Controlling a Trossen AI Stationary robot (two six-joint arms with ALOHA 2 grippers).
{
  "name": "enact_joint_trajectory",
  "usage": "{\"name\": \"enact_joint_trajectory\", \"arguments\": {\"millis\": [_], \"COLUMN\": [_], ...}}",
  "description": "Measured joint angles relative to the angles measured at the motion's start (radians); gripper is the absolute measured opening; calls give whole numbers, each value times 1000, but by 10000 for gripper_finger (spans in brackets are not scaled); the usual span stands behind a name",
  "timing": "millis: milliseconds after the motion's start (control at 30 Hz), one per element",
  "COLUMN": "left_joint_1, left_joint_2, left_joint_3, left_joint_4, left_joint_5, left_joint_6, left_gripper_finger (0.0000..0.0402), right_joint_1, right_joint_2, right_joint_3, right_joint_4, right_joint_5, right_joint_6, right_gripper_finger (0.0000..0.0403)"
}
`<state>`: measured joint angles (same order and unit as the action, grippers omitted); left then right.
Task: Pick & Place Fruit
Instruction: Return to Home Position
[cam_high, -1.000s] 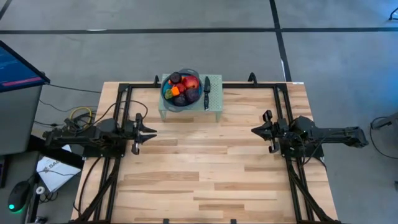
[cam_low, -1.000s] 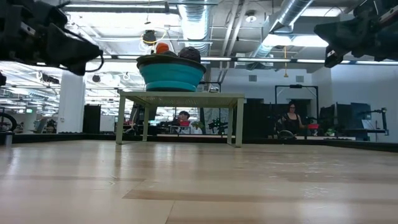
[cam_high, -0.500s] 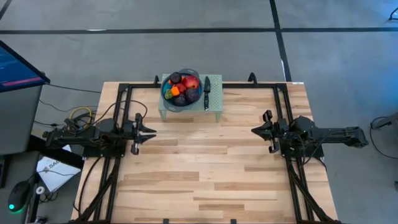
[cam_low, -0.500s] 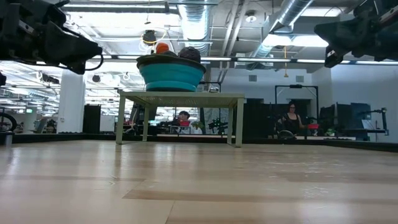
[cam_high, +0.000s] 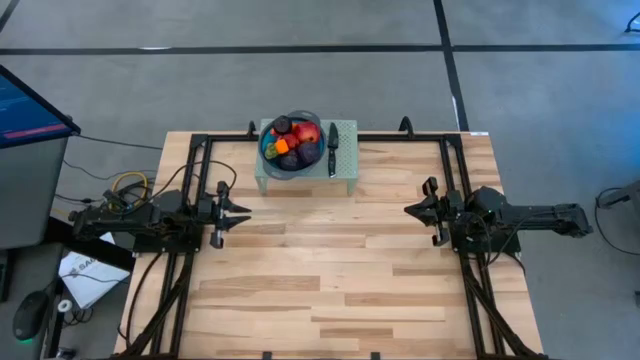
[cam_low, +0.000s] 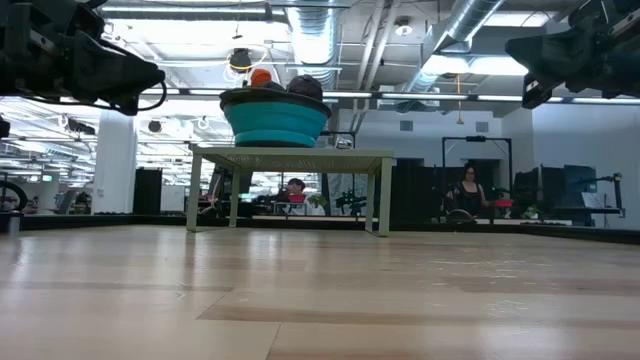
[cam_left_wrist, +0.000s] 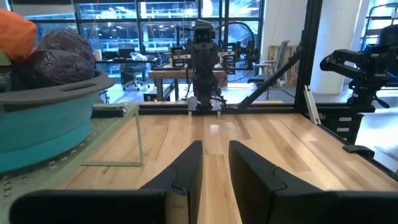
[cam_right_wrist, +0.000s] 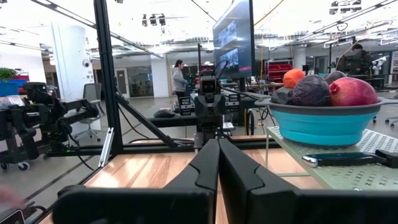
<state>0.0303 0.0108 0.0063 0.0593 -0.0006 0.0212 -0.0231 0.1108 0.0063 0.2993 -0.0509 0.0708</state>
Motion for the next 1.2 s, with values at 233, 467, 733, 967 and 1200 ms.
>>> {"name": "enact_joint_trajectory", "arguments": {"millis": [233,467,733,967,1200], "left_joint_1": [0,0,0,0,0], "left_joint_2": [8,10,10,10,10], "left_joint_3": [0,0,0,0,0], "left_joint_4": [10,11,12,16,21], "left_joint_5": [-1,-2,-2,-2,-3], "left_joint_6": [0,0,0,0,0], "left_gripper_finger": [72,72,72,72,72], "right_joint_1": [0,0,9,41,66], "right_joint_2": [0,0,-7,-109,-109], "right_joint_3": [0,0,0,0,0], "right_joint_4": [0,0,-52,-227,-280], "right_joint_5": [0,0,2,-1,3], "right_joint_6": [0,0,-2,15,-52], "right_gripper_finger": [6,6,6,6,6]}}
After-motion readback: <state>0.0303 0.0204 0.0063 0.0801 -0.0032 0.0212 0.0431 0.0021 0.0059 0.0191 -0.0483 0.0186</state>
